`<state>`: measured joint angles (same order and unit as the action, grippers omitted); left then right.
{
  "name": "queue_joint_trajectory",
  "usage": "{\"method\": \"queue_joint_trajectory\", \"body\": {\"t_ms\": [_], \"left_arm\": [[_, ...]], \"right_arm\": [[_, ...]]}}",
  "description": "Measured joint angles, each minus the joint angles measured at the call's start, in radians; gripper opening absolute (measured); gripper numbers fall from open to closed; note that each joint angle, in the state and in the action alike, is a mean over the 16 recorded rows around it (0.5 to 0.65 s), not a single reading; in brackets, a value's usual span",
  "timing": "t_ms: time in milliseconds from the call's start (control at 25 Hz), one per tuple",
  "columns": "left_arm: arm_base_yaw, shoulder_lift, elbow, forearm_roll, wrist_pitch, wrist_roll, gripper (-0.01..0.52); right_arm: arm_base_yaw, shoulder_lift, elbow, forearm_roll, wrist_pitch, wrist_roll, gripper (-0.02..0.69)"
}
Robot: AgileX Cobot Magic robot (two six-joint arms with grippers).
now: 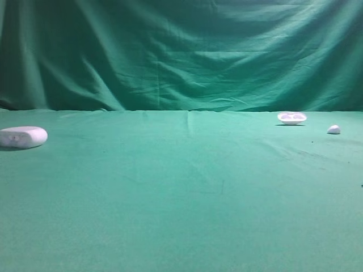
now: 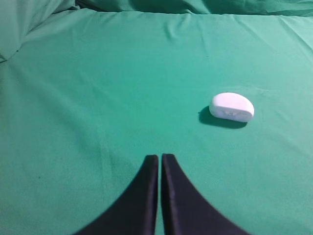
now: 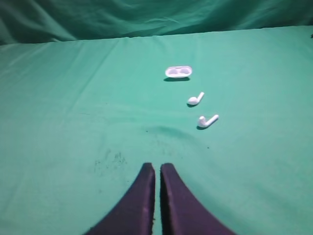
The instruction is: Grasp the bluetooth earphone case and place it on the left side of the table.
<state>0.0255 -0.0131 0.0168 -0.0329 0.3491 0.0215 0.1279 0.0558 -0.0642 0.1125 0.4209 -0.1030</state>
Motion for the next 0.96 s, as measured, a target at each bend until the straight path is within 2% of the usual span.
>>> {"method": "queue_joint_trajectory", "body": {"t_ms": [400,960], "left_arm": [[0.0,0.0,0.0,0.0,0.0,0.0,0.0],[0.0,0.0,0.0,0.0,0.0,0.0,0.0]], "right_arm": [[-0.079,-0.067,0.081,-0.013,-0.01,-0.002,0.0],[-0.085,-0.068,0.085,-0.015,-0.016,-0.002,0.0]]}}
